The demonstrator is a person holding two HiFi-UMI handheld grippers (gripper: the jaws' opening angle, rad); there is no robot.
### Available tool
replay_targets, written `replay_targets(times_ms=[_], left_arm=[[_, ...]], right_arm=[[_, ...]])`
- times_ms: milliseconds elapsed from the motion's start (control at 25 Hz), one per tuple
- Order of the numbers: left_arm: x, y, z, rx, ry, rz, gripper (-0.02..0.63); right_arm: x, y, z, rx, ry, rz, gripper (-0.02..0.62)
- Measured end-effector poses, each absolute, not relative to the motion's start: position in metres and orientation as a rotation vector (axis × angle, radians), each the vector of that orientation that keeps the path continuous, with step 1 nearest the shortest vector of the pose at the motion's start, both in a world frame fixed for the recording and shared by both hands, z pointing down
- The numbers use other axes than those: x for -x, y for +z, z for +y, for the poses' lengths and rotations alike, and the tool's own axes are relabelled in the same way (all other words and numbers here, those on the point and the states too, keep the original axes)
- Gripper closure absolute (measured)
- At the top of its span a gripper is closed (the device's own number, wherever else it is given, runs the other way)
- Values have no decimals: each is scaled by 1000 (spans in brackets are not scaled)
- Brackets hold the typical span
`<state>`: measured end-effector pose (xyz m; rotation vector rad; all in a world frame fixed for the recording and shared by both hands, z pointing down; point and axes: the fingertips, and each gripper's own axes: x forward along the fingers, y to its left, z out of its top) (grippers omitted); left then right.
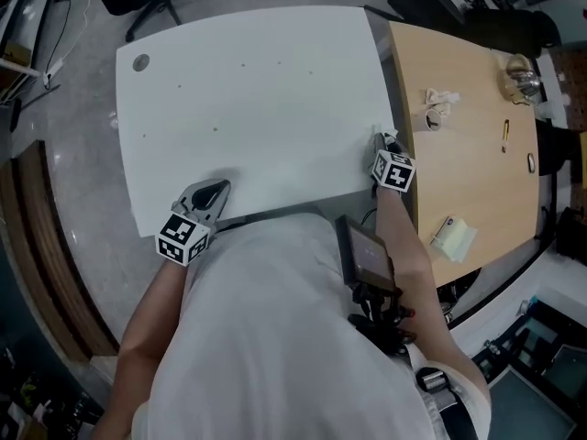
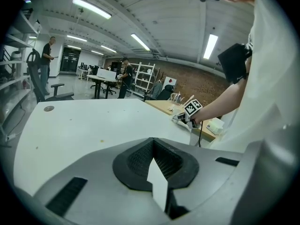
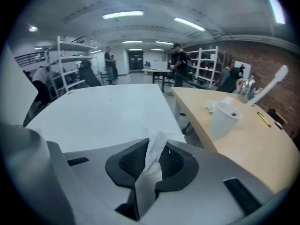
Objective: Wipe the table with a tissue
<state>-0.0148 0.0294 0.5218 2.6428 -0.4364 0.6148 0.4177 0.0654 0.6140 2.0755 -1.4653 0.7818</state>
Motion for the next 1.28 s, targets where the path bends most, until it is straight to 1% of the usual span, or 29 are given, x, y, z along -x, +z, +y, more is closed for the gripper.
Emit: replay_targets(times_ms=[160, 320, 480, 600, 760, 920, 1120, 1280], left_arm=[[8, 520, 30, -2644, 590, -428, 603], [-1, 518, 33, -2646, 565, -423, 603], [-4, 520, 34, -2631, 546, -433, 603], [-8, 519, 31, -2630, 547, -435, 603], [-19, 515, 29, -2639, 548, -446, 603], [-25, 507, 23, -2639, 551, -492, 603], [-8, 487, 4, -2624, 529, -587, 603], [3, 494, 2, -2563, 532, -721, 603]], right_arm=[[-332, 614, 36, -1791, 688, -1743, 537], [-240, 615, 33, -1485, 609, -1977, 537], [-201, 614, 45, -1244, 598, -2089, 538], [-202, 599, 39, -1230, 596, -2143, 538], [-240, 576, 12, -1400, 595, -2132, 538], [-274, 569, -15, -1474, 604, -2097, 538], [-293, 565, -54, -1541, 638, -2075, 538], [-302, 577, -85, -1541, 651, -2078, 538]])
